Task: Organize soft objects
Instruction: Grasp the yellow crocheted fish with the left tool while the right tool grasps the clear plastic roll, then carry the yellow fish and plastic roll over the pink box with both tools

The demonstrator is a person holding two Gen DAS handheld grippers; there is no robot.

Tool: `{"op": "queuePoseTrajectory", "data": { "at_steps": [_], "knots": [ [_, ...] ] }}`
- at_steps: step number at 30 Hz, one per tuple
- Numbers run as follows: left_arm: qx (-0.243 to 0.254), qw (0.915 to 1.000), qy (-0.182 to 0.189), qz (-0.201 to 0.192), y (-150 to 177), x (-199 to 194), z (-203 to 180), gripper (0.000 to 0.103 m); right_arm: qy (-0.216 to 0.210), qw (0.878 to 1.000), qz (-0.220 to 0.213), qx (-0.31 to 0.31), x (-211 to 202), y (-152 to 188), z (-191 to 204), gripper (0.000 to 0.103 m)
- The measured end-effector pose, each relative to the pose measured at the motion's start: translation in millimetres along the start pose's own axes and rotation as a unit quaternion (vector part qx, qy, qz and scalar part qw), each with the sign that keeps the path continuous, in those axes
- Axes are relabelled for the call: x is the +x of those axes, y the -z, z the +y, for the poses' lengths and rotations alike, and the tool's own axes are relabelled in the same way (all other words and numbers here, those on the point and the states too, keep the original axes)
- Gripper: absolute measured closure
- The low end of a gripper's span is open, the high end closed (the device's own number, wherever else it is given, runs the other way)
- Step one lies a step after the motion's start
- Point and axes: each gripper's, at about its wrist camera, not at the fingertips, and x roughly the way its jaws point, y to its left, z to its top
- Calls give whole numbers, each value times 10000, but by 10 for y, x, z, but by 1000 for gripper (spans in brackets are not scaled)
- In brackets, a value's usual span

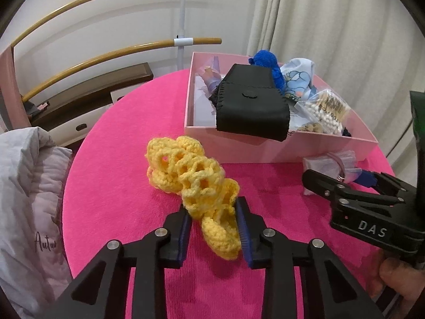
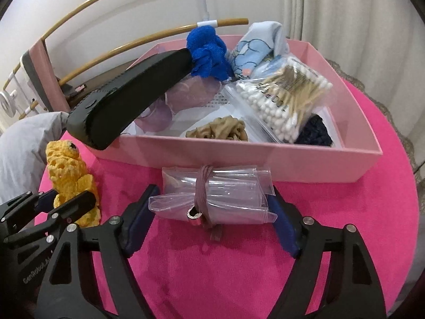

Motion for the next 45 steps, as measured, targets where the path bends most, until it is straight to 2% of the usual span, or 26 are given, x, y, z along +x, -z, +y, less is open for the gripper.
{"op": "queuePoseTrajectory", "data": {
  "at_steps": [10, 22, 27, 33, 45],
  "knots": [
    [51, 9999, 28, -125, 65, -298, -49, 80, -128, 9997, -176, 71, -331, 55, -141, 27],
    [122, 9977, -45, -669, -27, -938, -39, 80, -344, 9968, -721, -44, -848, -146, -73, 27],
    [193, 9948, -113, -994, -252, -1149, -23, 80, -312, 9945, -989, -127, -1000, -404, -53, 26],
    [319, 9914, -119, -1265, -591, -1224, -43, 80, -238, 9918, -1237, -197, -1091, -792, -52, 26],
    [421, 9911, 158, -1254, -1316, -912, -22, 80, -110, 9920, -1241, -202, -896, -1331, -129, 26]
  ]
}}
